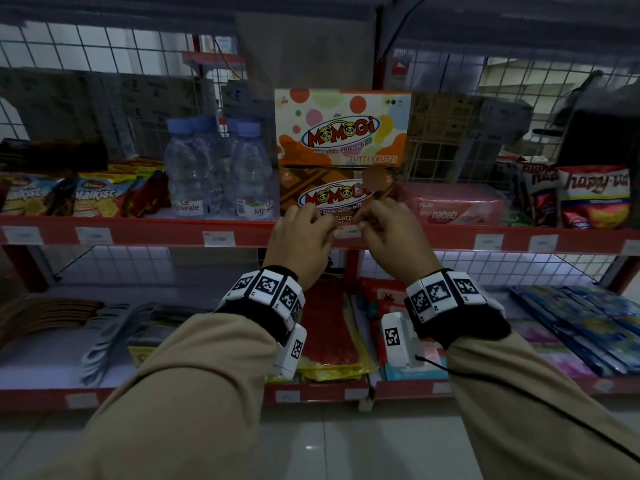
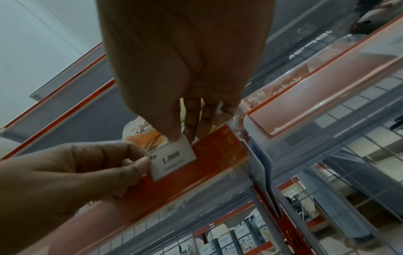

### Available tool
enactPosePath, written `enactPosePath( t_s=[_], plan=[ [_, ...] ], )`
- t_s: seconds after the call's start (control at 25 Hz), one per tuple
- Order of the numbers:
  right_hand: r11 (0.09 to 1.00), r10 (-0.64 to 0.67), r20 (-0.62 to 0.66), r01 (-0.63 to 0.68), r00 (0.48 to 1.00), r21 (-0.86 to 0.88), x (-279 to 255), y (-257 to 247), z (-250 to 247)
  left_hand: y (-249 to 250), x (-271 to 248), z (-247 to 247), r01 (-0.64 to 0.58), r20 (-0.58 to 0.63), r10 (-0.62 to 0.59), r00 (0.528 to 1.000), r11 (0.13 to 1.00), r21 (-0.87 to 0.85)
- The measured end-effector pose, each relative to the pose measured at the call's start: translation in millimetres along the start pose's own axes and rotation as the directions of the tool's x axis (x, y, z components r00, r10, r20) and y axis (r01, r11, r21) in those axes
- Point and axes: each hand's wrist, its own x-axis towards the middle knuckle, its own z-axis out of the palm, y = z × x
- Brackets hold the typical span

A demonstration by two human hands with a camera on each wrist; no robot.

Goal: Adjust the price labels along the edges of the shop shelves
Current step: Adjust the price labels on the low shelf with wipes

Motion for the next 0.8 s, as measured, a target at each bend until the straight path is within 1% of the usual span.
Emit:
enactPosePath(
  t_s=[0.08,0.16,0.32,0.44,0.64,0.8],
  plan=[
    [0.998,-0.019,0.062,0.023,0.998,-0.066,-1.2,3.2,-1.8,-1.3,-0.1,-0.3,-0.008,0.007,0.008,1.000,1.000,0.001],
    [0.994,-0.010,0.123,0.023,0.992,-0.104,-0.5,5.7,-3.4,-2.0,-0.3,-1.3,-0.022,0.027,0.022,0.999,1.000,0.009],
    [0.990,0.000,0.172,0.025,0.985,-0.140,2.3,5.9,-4.3,-2.6,-1.2,-2.0,-0.053,0.038,0.052,0.998,0.998,0.040],
    [0.990,0.007,0.174,0.019,0.985,-0.143,1.7,5.8,-3.5,-2.4,-1.3,-0.2,-0.038,0.049,0.034,0.998,0.997,0.072],
    [0.982,0.022,0.182,0.013,0.983,-0.188,1.1,5.7,-1.3,-1.6,-1.4,1.4,-0.017,0.037,0.014,0.999,0.998,0.064],
    [0.977,0.026,0.188,0.015,0.982,-0.212,1.2,5.8,-0.6,0.7,-4.7,2.0,-0.007,-0.019,0.007,1.000,1.000,0.017]
  ],
)
